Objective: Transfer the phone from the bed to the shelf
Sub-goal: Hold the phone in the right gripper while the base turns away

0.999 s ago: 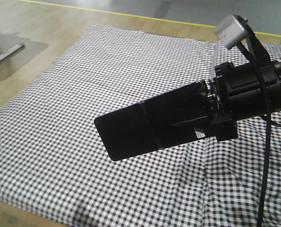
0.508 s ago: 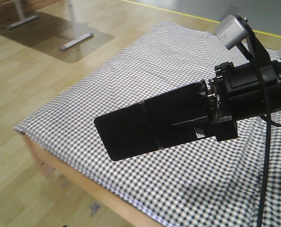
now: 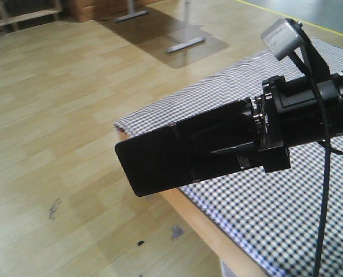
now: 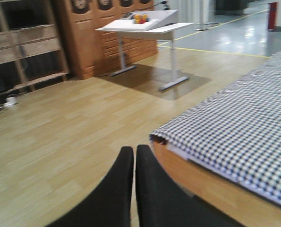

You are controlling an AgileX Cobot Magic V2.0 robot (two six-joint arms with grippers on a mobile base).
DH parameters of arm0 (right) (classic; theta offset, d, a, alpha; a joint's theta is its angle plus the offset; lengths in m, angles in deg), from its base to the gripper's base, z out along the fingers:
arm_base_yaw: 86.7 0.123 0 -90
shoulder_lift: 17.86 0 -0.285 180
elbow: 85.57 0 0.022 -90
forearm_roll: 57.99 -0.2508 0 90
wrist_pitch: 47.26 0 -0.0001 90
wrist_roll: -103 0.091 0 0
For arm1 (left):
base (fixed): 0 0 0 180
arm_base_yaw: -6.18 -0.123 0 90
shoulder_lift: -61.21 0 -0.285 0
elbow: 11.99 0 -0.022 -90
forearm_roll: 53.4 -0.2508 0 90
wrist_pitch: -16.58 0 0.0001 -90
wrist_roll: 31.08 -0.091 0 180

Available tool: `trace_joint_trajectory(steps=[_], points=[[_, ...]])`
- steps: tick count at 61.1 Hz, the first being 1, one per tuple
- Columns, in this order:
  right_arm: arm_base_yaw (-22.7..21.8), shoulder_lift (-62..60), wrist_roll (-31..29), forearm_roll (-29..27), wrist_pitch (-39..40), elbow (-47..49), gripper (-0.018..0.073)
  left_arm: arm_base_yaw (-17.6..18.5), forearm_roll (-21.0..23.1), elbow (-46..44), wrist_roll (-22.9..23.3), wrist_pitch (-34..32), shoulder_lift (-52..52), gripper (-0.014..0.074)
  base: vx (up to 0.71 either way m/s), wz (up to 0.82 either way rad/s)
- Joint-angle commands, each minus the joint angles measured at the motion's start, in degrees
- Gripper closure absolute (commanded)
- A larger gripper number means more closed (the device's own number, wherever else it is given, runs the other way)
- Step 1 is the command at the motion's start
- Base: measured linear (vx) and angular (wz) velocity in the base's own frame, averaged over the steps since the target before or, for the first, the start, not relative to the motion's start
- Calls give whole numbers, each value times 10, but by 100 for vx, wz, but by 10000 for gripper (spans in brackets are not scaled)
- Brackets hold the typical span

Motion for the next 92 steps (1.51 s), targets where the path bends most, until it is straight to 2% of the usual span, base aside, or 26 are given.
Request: trace_joint_trajectory(steps=[1, 55, 92], points=[[0, -17, -2, -49, -33, 14, 561, 1, 3, -15, 2, -40, -2, 596, -16, 63], [0, -17, -2, -48, -33, 14, 561, 1, 3, -15, 2, -40, -2, 596, -16, 61], [0, -20, -2, -50, -33, 14, 561, 1, 3, -15, 2, -40, -2, 596, 0, 10]])
